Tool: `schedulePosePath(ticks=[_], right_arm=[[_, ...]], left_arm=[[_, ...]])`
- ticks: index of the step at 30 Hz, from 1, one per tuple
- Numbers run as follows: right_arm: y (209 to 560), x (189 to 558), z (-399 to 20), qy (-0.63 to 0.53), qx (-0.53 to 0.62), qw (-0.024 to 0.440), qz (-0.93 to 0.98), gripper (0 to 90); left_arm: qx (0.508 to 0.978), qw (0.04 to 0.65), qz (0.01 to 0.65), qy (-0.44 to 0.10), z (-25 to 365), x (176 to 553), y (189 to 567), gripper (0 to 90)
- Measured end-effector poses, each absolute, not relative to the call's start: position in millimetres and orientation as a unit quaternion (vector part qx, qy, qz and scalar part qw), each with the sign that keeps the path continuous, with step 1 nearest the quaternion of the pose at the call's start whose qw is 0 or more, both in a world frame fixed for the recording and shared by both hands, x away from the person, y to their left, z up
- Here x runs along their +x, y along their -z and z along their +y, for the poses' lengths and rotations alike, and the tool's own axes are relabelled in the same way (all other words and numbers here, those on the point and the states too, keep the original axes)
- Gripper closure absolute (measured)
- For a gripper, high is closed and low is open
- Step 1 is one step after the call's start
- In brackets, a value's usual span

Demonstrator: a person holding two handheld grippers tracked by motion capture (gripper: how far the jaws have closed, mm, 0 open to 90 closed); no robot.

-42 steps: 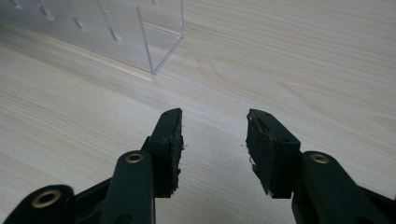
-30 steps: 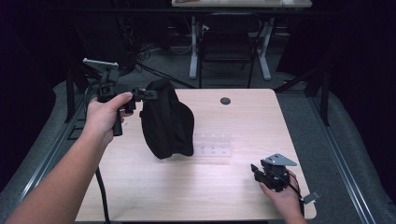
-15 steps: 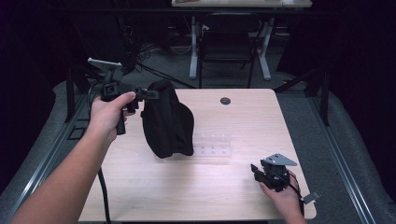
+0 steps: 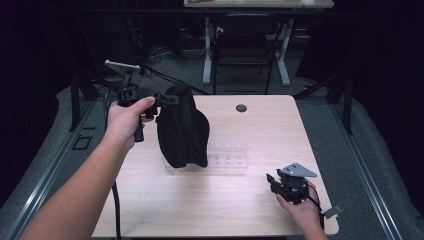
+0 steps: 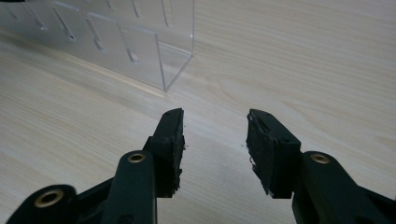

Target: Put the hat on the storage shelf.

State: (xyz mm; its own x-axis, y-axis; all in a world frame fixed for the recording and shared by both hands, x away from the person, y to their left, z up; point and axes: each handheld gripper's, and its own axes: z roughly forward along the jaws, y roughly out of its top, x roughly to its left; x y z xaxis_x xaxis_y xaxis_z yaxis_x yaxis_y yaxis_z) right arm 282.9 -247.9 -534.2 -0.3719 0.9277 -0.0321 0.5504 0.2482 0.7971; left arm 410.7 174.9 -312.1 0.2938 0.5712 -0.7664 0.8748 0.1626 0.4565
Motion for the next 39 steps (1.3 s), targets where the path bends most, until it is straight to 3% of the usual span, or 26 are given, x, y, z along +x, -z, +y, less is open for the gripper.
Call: schedulePosePath(ticks=[22,39], right_arm=[[493.6,297.6,-199.3,-0.383,0.429,0.22,0.788,72.0],[473.2,311.1,-160.7,-0.393,0.383,0.199,0.812,71.3]], left_arm=[[0.632,0.498,0.576,0.144,167.0,417.5,313.0,85.3],[0.637,0.496,0.572,0.144,160.7,418.0,311.7,85.1]])
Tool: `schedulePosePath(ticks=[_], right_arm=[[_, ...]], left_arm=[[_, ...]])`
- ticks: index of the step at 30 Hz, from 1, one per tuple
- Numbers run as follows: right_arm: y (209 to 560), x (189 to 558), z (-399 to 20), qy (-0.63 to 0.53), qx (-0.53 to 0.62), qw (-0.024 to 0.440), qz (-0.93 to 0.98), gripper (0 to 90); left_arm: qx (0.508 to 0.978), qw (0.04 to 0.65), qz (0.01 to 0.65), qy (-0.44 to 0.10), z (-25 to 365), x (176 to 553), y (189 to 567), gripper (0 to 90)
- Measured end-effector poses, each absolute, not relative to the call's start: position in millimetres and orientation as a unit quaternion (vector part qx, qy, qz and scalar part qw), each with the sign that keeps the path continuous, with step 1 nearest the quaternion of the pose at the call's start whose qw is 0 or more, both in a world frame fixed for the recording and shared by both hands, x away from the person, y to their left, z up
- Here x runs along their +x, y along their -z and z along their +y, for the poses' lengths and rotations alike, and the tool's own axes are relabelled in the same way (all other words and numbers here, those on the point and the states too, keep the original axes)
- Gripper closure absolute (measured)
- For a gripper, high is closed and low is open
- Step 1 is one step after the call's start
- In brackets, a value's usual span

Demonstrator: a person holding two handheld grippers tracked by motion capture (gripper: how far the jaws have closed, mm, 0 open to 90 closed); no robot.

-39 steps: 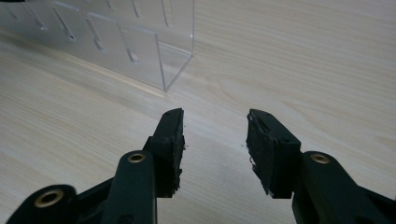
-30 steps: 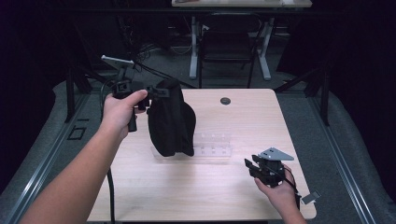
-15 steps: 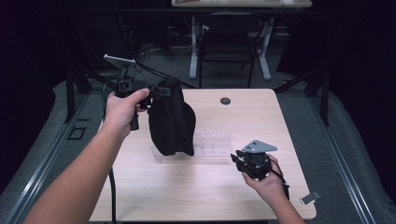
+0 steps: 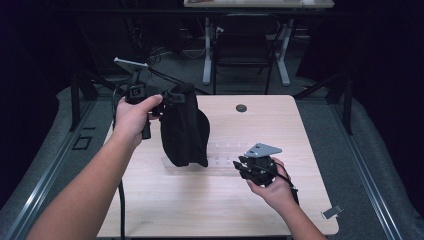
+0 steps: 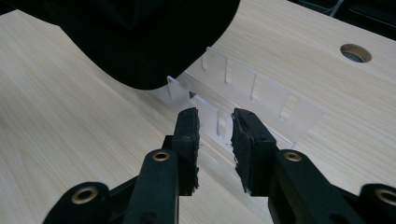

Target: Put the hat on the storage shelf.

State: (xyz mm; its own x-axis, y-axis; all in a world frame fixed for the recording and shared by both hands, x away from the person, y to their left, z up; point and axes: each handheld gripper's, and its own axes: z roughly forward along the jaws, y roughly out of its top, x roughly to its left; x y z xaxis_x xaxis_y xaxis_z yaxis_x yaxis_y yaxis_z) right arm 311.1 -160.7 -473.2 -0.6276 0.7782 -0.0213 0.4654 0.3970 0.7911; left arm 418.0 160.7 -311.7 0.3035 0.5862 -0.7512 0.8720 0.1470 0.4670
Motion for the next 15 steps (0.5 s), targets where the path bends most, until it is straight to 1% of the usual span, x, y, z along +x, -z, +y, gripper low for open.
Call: schedulePosePath(ticks=[10,15], right_arm=[[471.3,314.3,-141.3,-0.391,0.363,0.201,0.821,73.6],[472.2,315.5,-132.5,-0.392,0.357,0.195,0.825,73.6]], left_arm=[[0.637,0.497,0.571,0.146,154.4,417.9,310.8,85.0],[0.641,0.496,0.568,0.146,151.2,419.2,310.5,85.0]])
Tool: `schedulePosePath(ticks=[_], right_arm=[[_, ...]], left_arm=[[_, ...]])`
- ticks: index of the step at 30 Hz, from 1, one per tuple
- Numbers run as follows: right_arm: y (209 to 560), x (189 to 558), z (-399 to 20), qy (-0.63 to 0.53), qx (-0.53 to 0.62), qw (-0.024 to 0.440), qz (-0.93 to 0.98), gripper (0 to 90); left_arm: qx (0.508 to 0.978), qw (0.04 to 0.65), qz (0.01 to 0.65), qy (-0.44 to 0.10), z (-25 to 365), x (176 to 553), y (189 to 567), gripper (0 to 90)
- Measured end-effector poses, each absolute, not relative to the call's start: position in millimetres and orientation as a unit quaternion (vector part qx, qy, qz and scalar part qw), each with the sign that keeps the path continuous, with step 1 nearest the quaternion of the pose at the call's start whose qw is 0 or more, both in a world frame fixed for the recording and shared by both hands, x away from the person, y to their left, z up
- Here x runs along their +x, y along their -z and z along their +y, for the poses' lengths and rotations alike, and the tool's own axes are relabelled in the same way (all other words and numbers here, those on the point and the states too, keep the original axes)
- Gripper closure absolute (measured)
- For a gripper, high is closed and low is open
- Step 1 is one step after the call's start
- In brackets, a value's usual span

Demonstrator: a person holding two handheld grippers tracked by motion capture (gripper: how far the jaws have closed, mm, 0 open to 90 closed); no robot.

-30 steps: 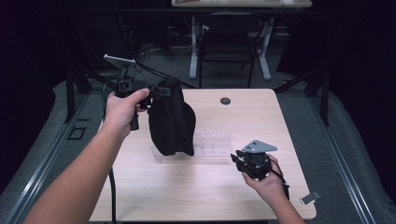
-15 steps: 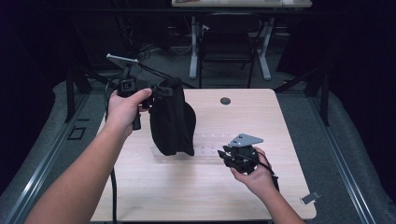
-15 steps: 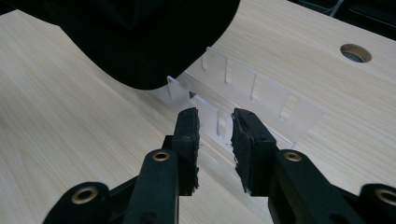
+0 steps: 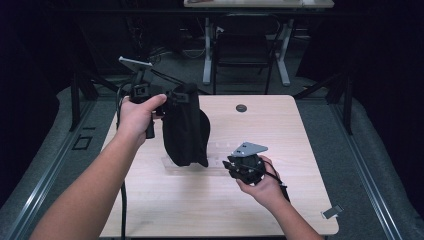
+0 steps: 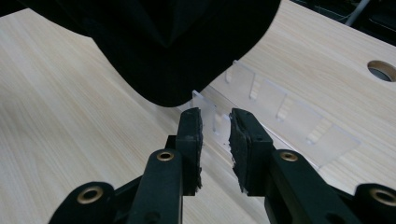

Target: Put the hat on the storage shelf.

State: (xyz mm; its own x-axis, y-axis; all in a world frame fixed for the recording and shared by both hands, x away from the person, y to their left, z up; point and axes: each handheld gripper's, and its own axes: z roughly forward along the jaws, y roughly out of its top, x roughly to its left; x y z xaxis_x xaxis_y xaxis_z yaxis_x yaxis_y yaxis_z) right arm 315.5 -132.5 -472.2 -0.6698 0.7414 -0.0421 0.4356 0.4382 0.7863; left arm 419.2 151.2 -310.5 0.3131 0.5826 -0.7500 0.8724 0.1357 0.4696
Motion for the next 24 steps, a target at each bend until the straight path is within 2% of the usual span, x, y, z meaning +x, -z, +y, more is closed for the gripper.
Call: schedulePosePath(ticks=[11,24], right_arm=[[477.8,317.6,-109.3,-0.393,0.335,0.183,0.837,74.1],[467.6,312.8,-81.4,-0.404,0.302,0.18,0.844,74.4]], left_arm=[[0.643,0.495,0.566,0.145,145.8,419.9,310.0,84.9],[0.642,0.495,0.568,0.143,144.5,420.2,309.5,84.8]])
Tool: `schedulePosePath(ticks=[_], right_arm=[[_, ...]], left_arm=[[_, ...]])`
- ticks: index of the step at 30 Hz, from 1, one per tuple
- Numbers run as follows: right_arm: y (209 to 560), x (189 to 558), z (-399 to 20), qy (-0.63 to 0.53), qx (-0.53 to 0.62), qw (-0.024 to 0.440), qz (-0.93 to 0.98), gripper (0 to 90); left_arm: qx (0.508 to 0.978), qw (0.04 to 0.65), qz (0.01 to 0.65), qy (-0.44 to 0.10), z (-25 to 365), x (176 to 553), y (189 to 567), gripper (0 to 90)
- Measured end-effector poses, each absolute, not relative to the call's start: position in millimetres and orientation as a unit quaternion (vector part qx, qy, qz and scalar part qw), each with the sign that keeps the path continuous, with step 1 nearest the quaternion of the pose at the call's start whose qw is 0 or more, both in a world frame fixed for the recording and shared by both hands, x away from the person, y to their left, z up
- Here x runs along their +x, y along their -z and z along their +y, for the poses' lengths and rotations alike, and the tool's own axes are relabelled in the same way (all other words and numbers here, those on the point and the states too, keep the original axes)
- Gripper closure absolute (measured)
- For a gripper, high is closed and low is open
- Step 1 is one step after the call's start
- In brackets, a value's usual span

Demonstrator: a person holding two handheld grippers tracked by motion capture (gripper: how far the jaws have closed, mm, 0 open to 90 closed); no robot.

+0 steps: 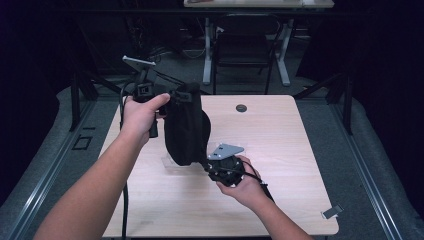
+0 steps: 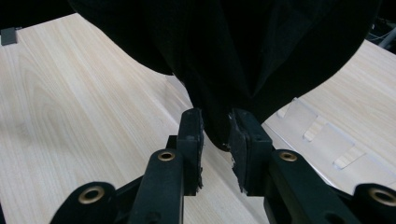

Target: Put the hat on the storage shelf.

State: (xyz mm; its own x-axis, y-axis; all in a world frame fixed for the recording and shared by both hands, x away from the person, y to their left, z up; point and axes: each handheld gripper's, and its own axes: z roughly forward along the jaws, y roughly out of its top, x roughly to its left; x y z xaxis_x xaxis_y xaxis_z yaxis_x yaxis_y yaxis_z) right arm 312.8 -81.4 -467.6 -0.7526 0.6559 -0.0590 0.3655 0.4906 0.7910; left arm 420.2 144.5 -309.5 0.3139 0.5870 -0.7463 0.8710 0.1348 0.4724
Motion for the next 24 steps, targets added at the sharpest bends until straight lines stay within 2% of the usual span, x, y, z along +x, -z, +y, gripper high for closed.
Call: schedulePosePath(ticks=[11,17,24], right_arm=[[462.7,309.1,-71.9,-0.403,0.288,0.18,0.85,75.1],[461.3,310.0,-66.0,-0.391,0.284,0.197,0.853,81.6],[461.2,308.7,-66.8,-0.382,0.279,0.204,0.857,84.1]], left_arm=[[0.644,0.493,0.568,0.142,143.3,419.9,308.7,84.7],[0.646,0.492,0.566,0.14,141.3,419.3,308.2,84.4],[0.644,0.493,0.568,0.138,142.6,418.9,307.8,83.6]])
